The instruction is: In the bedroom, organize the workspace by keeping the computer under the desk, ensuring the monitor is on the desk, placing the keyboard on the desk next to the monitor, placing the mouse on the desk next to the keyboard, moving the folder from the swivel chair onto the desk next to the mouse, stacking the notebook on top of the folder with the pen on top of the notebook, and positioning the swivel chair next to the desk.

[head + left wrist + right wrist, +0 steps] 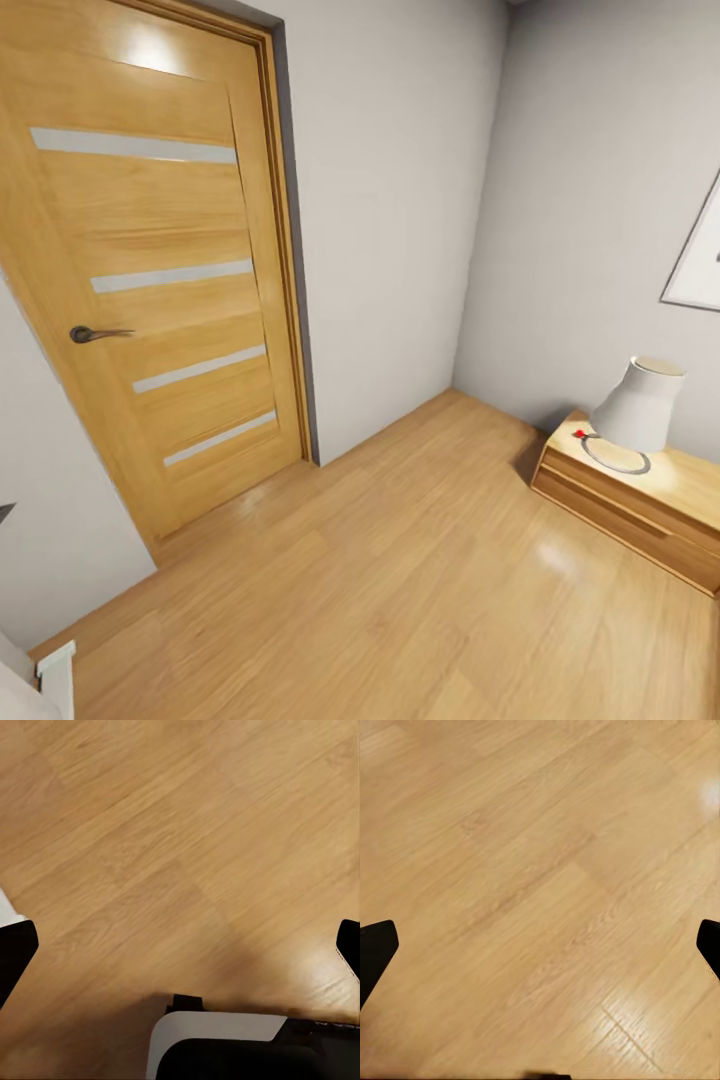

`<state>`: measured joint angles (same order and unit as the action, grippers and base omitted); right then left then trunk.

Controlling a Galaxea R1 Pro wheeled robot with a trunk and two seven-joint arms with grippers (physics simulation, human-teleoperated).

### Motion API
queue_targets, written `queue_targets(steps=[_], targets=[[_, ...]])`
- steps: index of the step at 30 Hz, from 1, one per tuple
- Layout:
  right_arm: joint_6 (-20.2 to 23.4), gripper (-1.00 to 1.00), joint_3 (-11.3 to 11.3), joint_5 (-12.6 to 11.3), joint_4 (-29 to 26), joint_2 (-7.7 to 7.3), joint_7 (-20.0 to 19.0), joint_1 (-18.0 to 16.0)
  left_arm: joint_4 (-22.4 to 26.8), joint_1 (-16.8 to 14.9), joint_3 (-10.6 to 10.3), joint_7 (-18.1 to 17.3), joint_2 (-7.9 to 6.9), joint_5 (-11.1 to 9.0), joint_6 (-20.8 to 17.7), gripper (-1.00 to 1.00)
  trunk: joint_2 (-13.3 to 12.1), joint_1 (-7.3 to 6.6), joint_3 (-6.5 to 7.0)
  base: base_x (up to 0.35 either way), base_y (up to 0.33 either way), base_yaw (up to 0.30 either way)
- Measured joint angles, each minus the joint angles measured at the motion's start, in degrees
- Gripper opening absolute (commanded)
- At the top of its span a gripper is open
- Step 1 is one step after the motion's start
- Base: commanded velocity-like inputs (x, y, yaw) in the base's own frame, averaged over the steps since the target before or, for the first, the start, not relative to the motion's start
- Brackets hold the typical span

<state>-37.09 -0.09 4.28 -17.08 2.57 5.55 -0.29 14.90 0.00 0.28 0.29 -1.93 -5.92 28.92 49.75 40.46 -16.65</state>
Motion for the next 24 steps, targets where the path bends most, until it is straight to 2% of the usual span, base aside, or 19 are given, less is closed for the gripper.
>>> queue_targets(steps=[24], targets=[[0.05, 1.00, 0.00, 0.00, -0.03, -0.04, -0.06, 0.01, 0.00, 0.00, 0.02, 0.01, 0.01, 0.12, 0.07, 1.00, 0.00, 0.00, 0.00, 0.325, -0.070, 0.000]])
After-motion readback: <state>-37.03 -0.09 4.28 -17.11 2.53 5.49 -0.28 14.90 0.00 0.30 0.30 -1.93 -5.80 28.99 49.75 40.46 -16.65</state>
